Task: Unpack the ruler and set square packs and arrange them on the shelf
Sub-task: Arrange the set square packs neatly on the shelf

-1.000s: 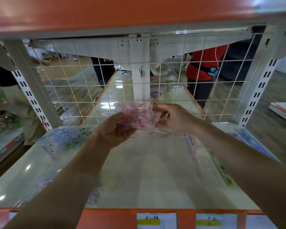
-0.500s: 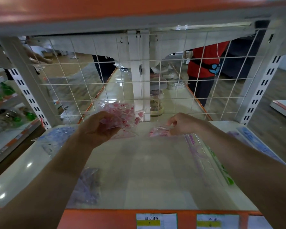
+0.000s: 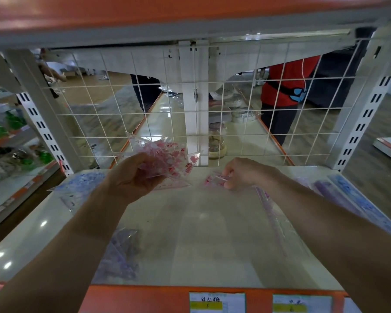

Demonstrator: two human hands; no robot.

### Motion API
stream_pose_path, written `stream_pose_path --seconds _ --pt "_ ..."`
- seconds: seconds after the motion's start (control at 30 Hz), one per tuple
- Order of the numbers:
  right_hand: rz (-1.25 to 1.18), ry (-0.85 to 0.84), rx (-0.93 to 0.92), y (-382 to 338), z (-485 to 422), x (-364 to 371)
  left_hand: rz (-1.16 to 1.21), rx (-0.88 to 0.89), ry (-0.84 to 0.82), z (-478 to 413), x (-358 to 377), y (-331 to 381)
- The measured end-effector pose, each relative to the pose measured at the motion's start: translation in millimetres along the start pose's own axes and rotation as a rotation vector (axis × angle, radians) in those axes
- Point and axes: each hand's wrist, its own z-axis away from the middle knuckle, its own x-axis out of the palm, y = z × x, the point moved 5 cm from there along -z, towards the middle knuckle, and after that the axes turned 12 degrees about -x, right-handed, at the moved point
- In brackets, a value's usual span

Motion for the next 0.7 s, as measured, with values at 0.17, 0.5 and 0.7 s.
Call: stream_pose_path --seconds 0.17,0.5,0.7 --pt "0.009 -0.001 0.014 -6.2 -4.7 0.2 0.003 0.002 0.005 0.8 -4.1 1.4" --pt "0.035 0.019 0.07 -6.5 -3.7 0.1 -0.004 0.026 0.033 9.5 -7.7 -0.5" --pt "0.04 0.005 0.084 -8.5 0.2 0.7 -0.021 0.024 0.021 11.1 -7.4 -2.3"
